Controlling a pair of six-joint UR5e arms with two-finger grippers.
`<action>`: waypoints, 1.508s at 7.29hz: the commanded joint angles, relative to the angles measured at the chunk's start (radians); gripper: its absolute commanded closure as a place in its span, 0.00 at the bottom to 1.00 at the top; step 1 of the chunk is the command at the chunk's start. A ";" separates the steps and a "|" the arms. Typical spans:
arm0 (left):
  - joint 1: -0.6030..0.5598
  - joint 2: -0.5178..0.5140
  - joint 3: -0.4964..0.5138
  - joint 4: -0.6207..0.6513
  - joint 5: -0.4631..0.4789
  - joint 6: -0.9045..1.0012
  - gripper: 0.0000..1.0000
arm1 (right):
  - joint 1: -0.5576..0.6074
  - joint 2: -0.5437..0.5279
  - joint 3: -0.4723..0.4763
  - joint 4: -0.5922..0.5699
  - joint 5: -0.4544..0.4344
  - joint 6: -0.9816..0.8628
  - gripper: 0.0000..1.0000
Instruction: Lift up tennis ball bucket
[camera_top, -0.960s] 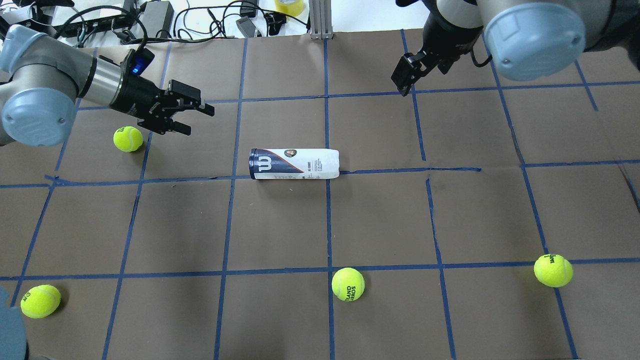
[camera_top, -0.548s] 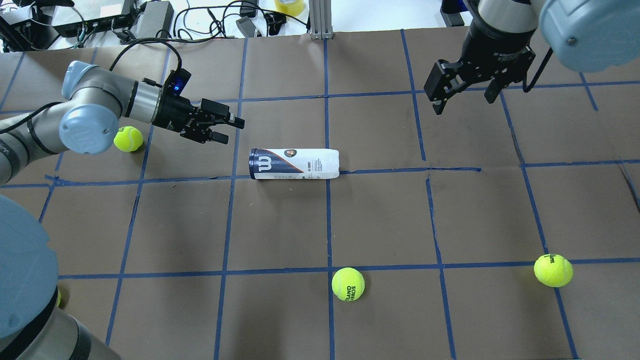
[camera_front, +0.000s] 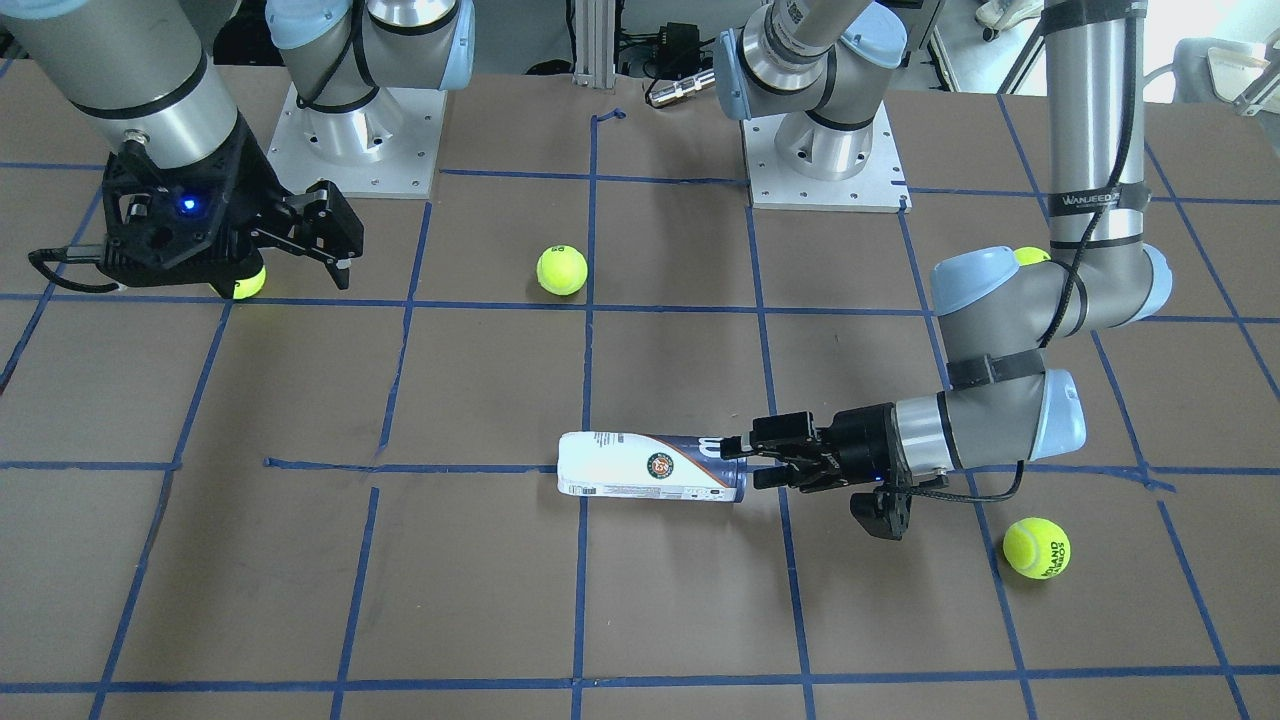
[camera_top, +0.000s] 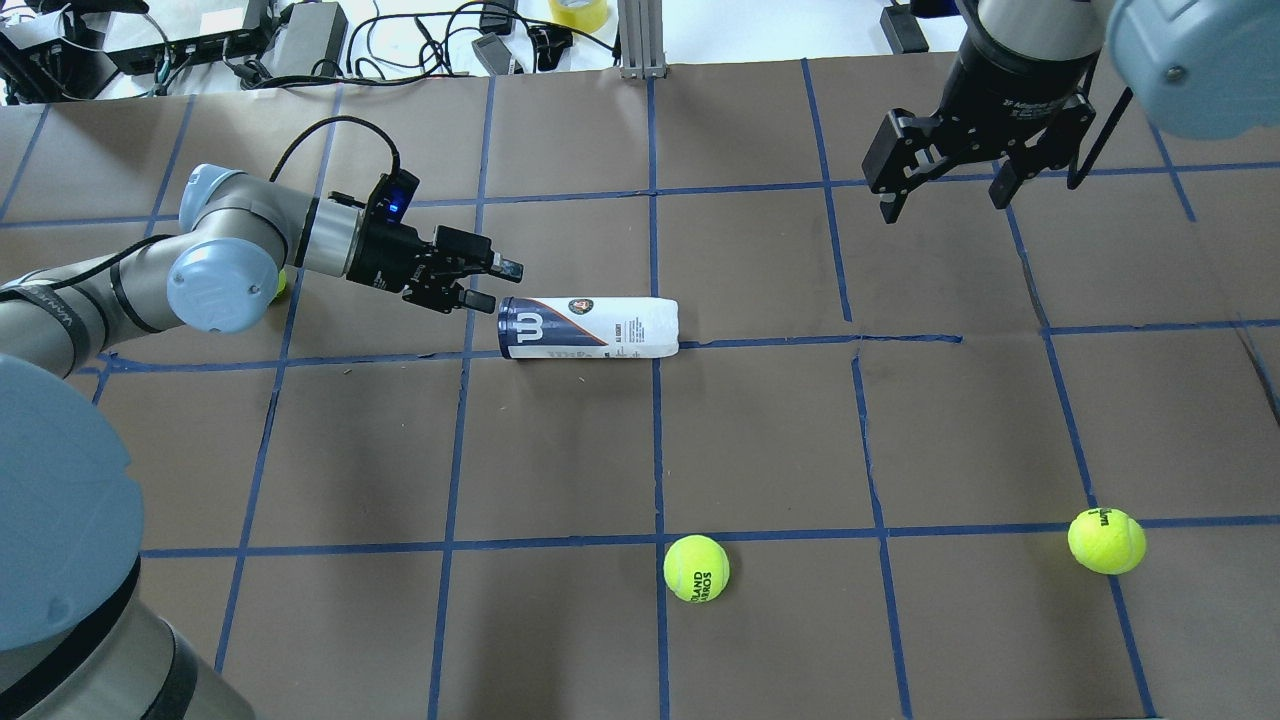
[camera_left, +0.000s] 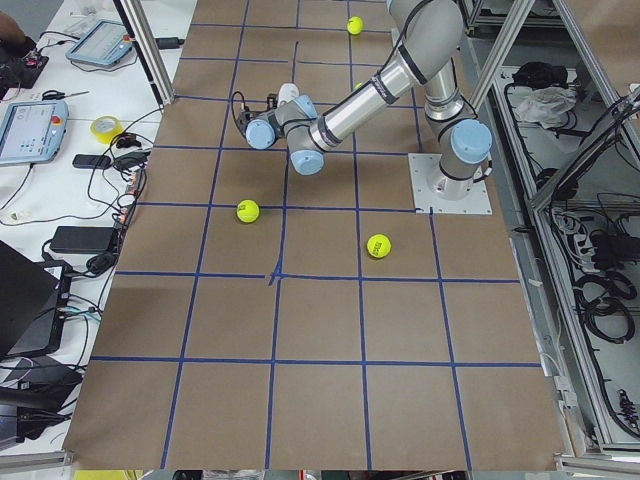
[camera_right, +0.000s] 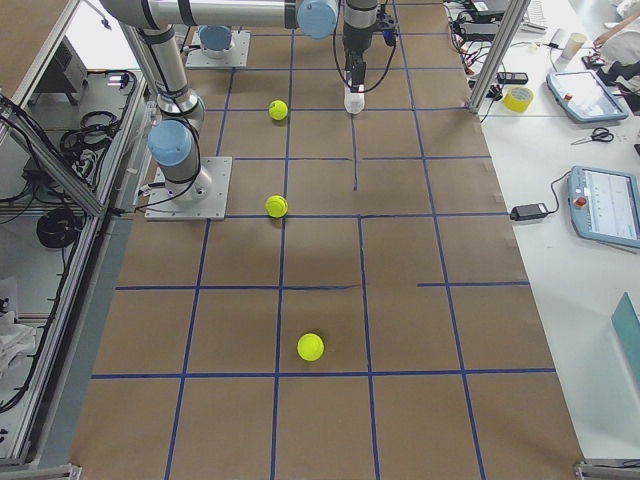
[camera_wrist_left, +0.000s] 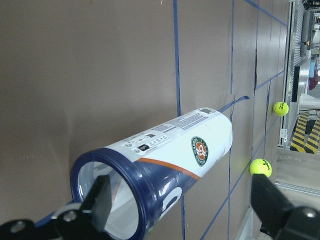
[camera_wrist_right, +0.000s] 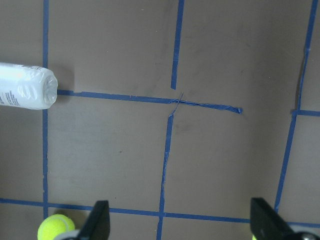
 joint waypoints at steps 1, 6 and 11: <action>-0.006 -0.001 -0.016 -0.004 -0.002 0.000 0.00 | -0.027 -0.015 0.001 0.001 0.000 0.098 0.00; -0.018 -0.001 -0.052 -0.005 -0.056 -0.001 0.02 | -0.020 -0.058 0.028 0.010 -0.061 0.221 0.00; -0.018 0.032 -0.037 0.003 -0.018 -0.134 1.00 | -0.020 -0.056 0.030 0.010 -0.060 0.212 0.00</action>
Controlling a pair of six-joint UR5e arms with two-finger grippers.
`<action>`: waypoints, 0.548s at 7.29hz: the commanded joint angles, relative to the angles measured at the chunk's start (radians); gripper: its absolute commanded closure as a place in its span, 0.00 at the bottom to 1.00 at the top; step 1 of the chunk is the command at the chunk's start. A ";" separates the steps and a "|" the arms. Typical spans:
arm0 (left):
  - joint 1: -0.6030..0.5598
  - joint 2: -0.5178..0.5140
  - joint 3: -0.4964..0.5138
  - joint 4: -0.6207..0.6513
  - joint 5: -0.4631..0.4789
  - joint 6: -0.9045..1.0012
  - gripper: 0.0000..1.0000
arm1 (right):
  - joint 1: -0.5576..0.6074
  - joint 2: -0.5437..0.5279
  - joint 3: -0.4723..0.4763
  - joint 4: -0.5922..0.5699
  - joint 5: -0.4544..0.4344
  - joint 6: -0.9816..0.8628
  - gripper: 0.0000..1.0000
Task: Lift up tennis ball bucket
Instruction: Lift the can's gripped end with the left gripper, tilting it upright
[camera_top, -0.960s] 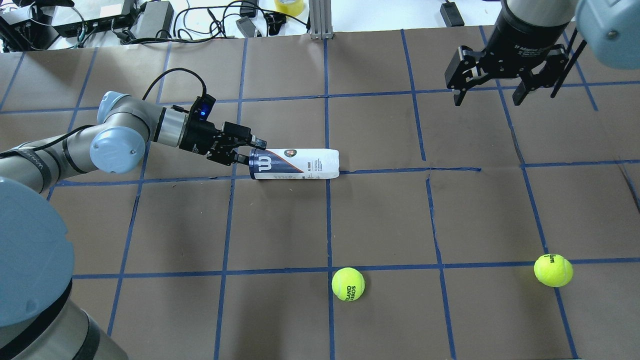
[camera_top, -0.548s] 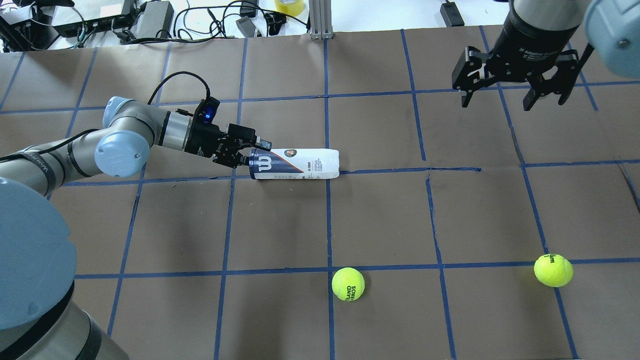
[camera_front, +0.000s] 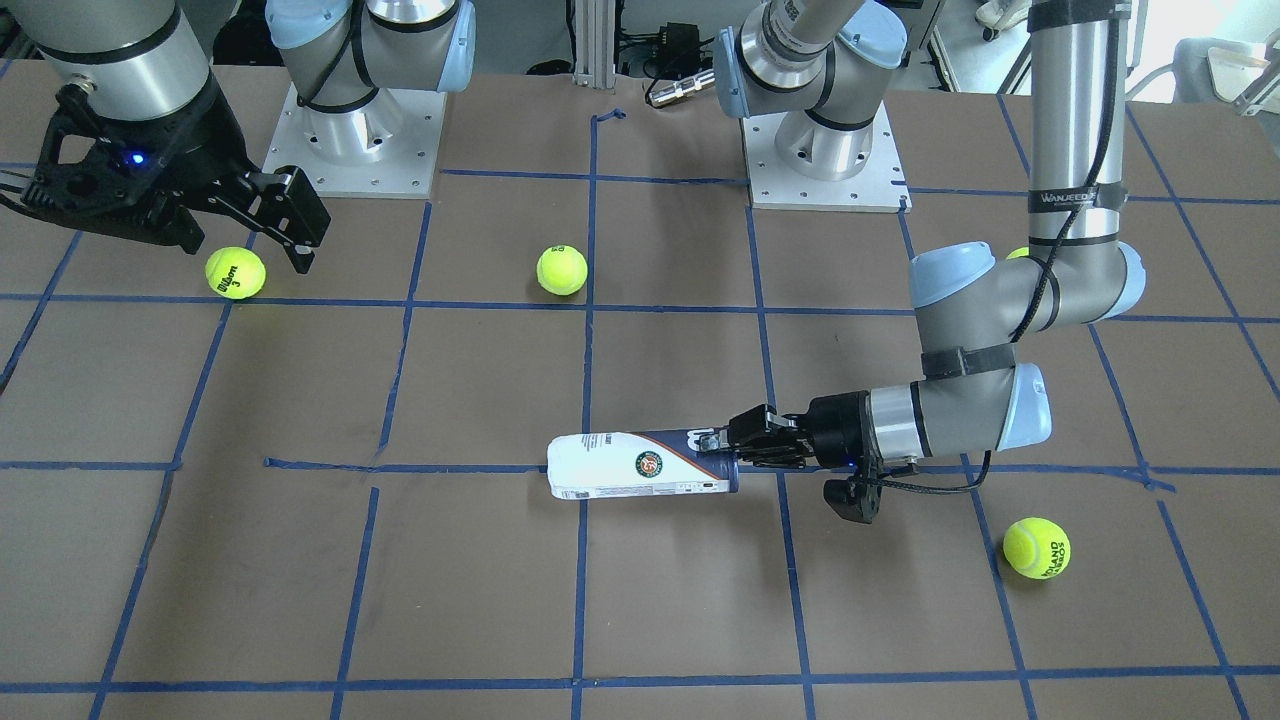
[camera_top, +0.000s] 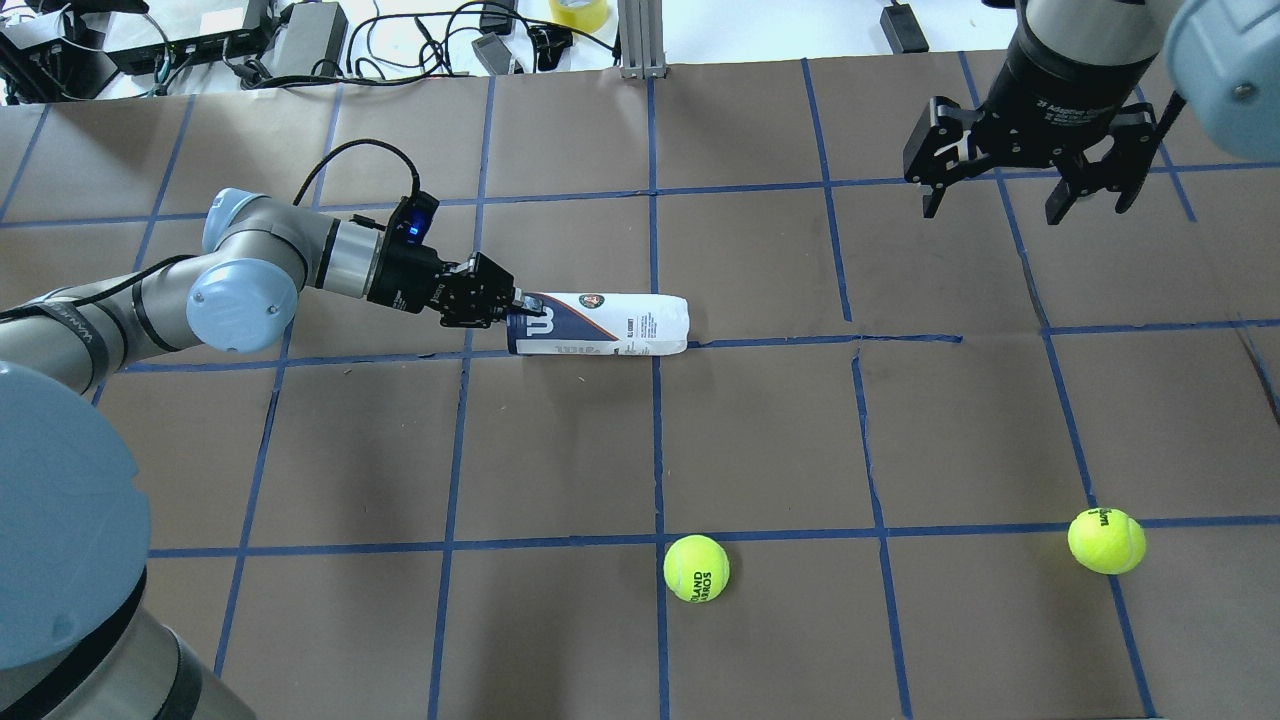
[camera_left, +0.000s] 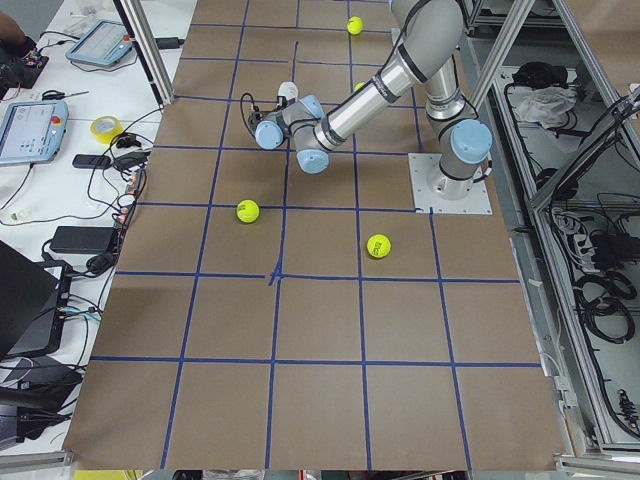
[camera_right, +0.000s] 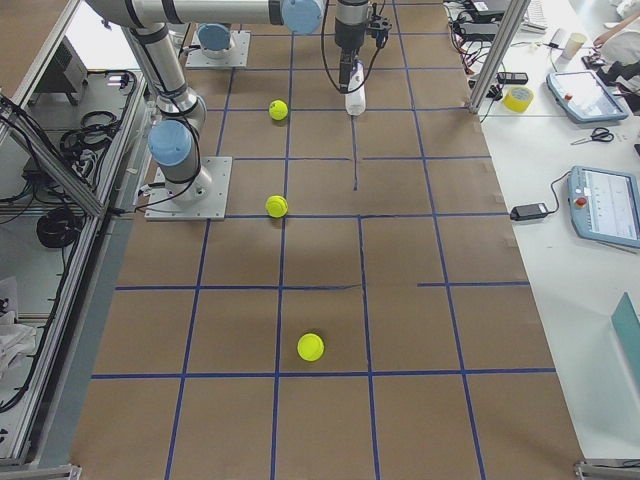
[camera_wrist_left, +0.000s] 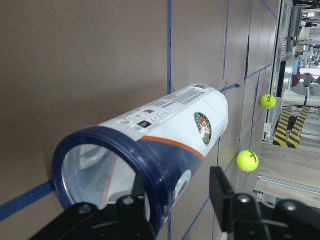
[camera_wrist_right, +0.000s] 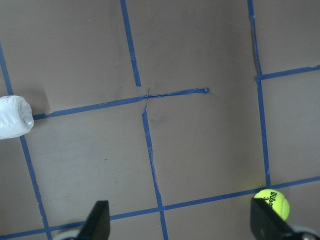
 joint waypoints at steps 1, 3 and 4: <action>0.000 0.033 0.051 0.017 0.013 -0.180 1.00 | 0.000 0.000 0.002 0.001 0.001 0.000 0.00; -0.021 0.074 0.159 0.019 0.058 -0.455 1.00 | 0.000 0.003 0.002 0.001 0.001 -0.001 0.00; -0.061 0.094 0.221 0.020 0.126 -0.595 1.00 | 0.000 0.004 0.002 0.001 0.001 -0.001 0.00</action>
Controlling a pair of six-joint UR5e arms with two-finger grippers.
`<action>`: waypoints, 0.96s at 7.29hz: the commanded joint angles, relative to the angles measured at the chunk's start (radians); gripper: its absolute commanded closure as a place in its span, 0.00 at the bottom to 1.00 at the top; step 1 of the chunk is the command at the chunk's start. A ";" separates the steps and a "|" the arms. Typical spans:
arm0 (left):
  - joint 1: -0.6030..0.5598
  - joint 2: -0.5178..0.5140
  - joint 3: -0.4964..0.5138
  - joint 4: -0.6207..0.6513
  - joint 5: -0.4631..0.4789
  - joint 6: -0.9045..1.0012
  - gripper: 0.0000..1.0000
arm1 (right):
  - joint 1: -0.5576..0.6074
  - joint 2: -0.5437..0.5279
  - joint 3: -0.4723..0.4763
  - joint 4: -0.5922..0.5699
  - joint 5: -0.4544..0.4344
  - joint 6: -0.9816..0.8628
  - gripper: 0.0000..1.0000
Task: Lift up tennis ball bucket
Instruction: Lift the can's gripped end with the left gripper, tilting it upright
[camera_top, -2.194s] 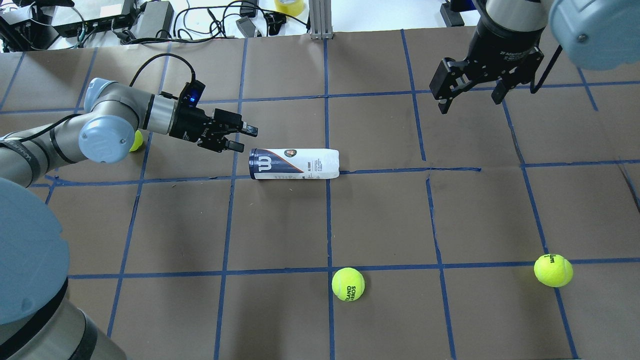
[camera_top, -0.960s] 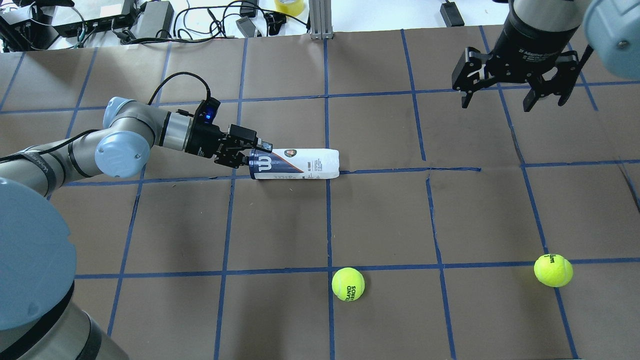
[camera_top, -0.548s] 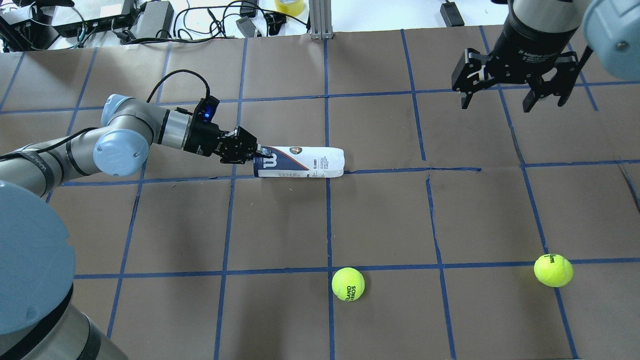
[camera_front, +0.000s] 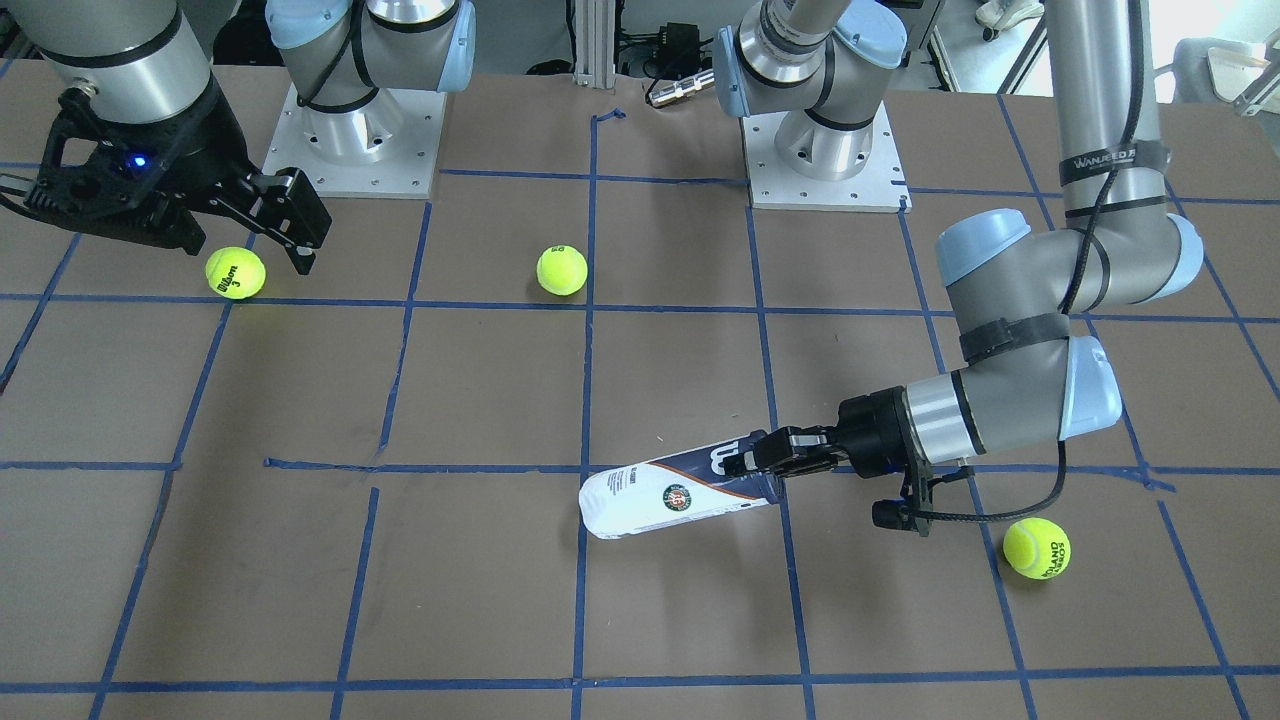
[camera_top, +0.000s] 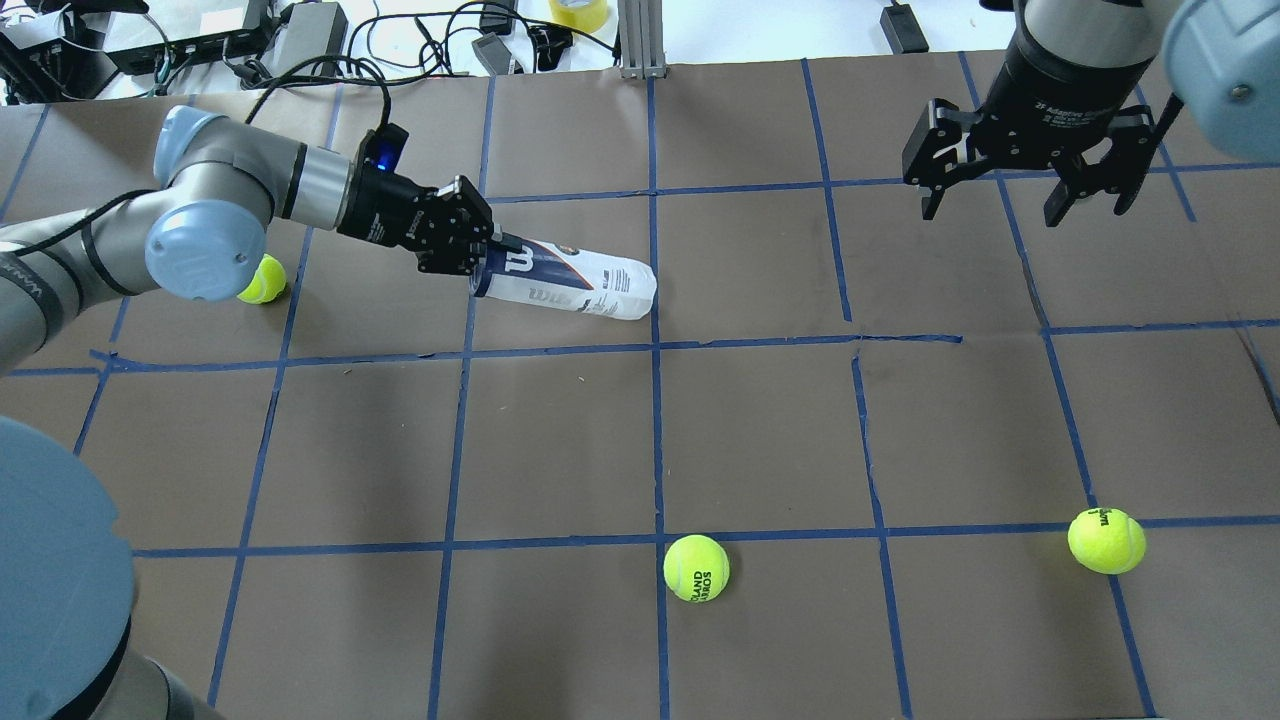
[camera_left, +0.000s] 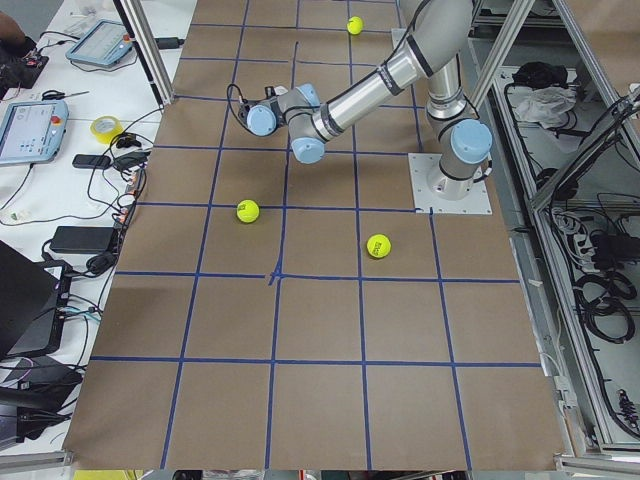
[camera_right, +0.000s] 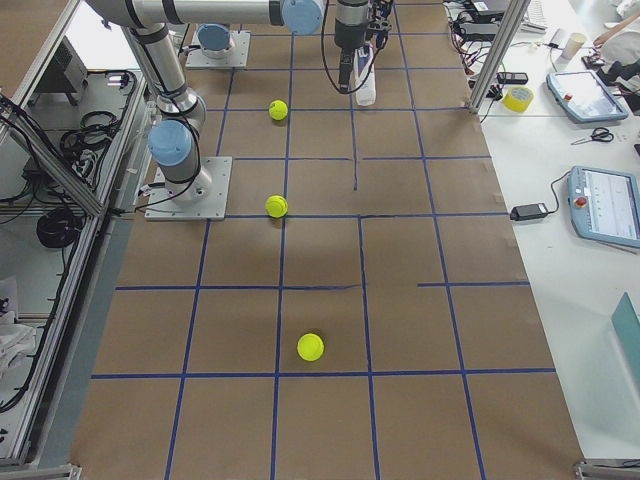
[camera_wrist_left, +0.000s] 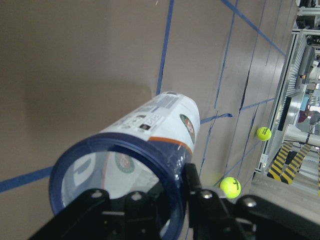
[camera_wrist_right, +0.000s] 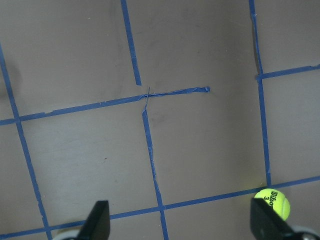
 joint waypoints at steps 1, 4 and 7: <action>-0.081 0.035 0.154 0.014 0.165 -0.278 1.00 | 0.000 0.002 0.002 0.000 0.000 0.000 0.00; -0.251 0.012 0.295 0.080 0.654 -0.172 1.00 | 0.000 -0.001 0.000 -0.003 -0.005 -0.006 0.00; -0.320 0.001 0.295 0.084 0.805 -0.121 1.00 | 0.000 0.000 0.000 -0.002 -0.003 -0.006 0.00</action>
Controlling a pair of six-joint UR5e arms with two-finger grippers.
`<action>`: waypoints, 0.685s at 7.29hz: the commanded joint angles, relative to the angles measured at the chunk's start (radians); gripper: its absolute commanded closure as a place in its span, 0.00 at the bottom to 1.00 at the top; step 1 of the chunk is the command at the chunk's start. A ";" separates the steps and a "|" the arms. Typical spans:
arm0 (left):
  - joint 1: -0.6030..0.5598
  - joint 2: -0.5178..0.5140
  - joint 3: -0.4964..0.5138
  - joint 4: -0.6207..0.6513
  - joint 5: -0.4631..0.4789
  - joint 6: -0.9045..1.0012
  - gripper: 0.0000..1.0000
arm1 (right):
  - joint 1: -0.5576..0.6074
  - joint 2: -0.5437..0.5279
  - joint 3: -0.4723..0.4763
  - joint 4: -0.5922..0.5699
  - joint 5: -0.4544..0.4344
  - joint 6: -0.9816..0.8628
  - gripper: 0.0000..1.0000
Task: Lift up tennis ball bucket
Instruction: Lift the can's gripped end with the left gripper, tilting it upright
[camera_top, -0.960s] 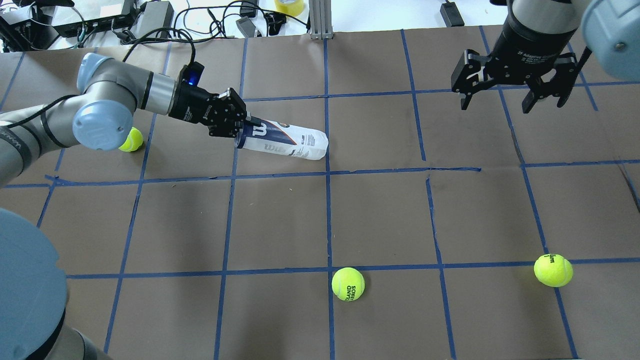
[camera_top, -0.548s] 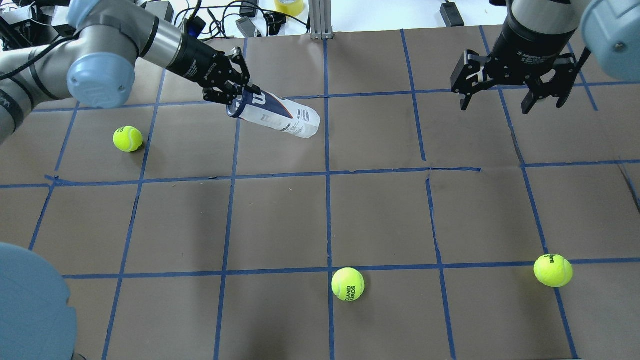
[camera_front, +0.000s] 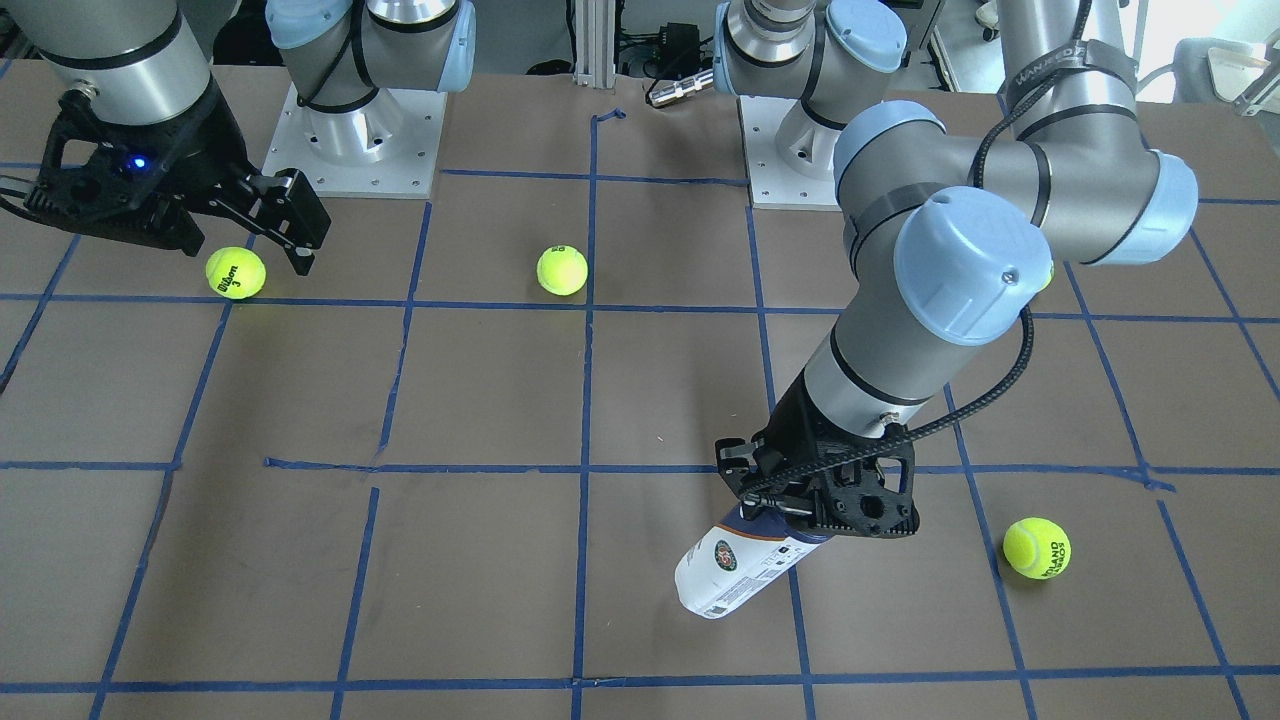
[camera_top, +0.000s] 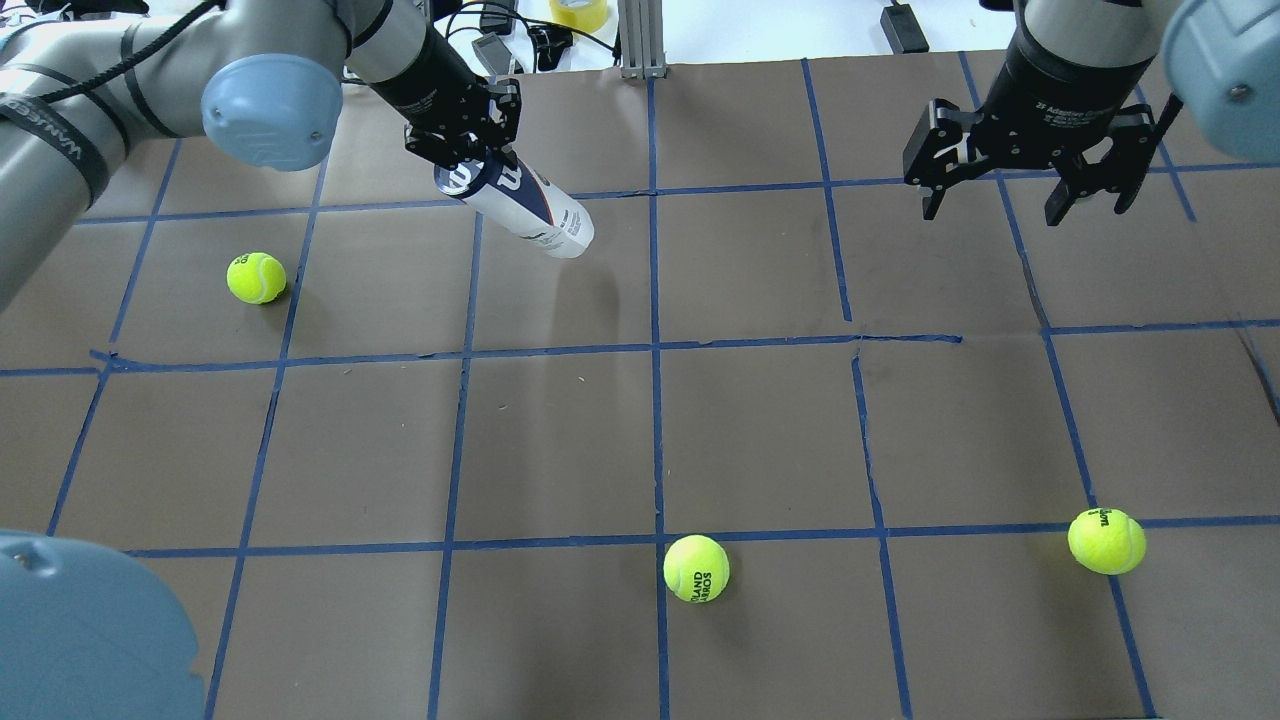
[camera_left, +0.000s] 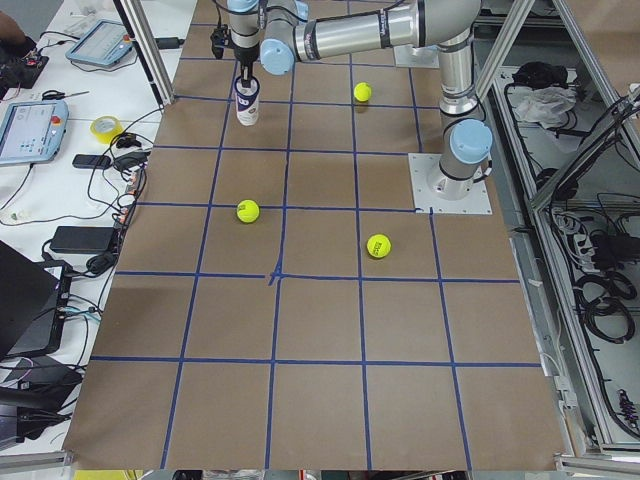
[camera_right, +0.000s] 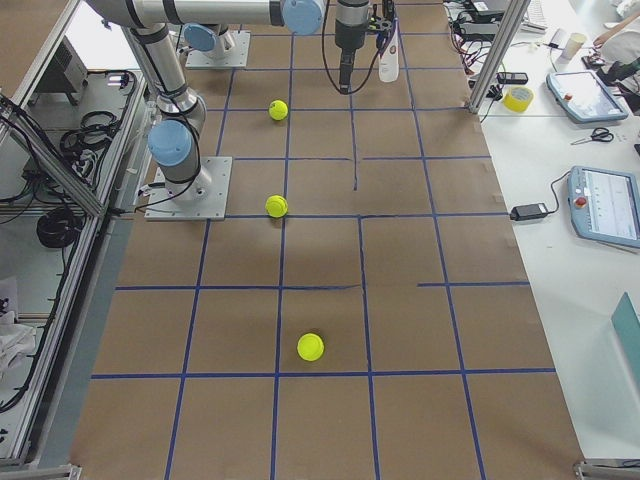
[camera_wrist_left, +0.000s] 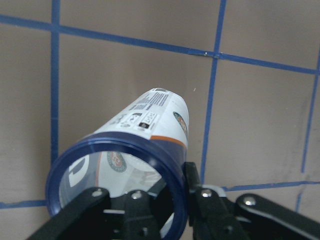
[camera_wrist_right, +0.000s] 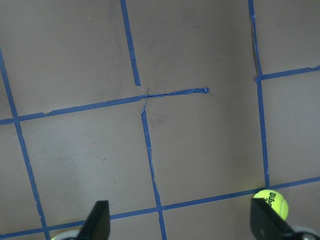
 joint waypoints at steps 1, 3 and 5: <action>-0.066 -0.016 -0.003 0.019 0.113 -0.034 1.00 | 0.000 0.002 0.000 0.000 0.000 0.000 0.00; -0.077 -0.029 -0.003 0.016 0.116 -0.056 0.99 | 0.000 0.002 0.000 0.000 0.000 0.000 0.00; -0.077 -0.032 0.000 0.008 0.106 -0.054 0.00 | 0.000 0.003 0.002 -0.001 0.001 0.000 0.00</action>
